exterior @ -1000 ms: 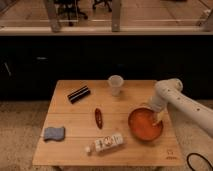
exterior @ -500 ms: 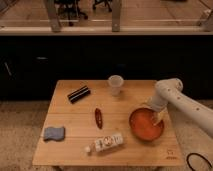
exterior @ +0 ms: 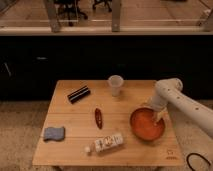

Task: Drag the ceramic bowl in a circle

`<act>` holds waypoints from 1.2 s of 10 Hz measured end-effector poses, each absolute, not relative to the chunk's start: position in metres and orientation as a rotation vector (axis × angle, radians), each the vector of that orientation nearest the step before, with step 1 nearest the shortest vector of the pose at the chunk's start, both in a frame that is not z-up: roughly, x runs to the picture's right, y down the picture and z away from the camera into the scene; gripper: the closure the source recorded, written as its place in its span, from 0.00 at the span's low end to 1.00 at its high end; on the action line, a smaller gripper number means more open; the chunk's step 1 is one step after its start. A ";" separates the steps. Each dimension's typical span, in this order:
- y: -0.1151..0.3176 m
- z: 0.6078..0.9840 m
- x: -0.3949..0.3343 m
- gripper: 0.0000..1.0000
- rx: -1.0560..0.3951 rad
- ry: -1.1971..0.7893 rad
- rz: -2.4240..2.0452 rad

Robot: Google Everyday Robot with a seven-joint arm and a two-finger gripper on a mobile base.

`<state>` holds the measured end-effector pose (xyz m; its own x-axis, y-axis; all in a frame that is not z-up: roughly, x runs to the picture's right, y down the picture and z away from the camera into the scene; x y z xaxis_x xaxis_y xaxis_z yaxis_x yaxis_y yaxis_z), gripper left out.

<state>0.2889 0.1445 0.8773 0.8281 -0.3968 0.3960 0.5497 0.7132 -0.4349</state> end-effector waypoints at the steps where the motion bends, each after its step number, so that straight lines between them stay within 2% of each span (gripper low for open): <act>1: 0.144 0.878 0.289 0.41 -0.567 -0.287 -0.536; 3: 0.143 0.879 0.291 0.56 -0.564 -0.289 -0.541; 7: 0.139 0.878 0.274 0.95 -0.559 -0.297 -0.591; 12: 0.152 0.853 0.263 0.97 -0.540 -0.322 -0.700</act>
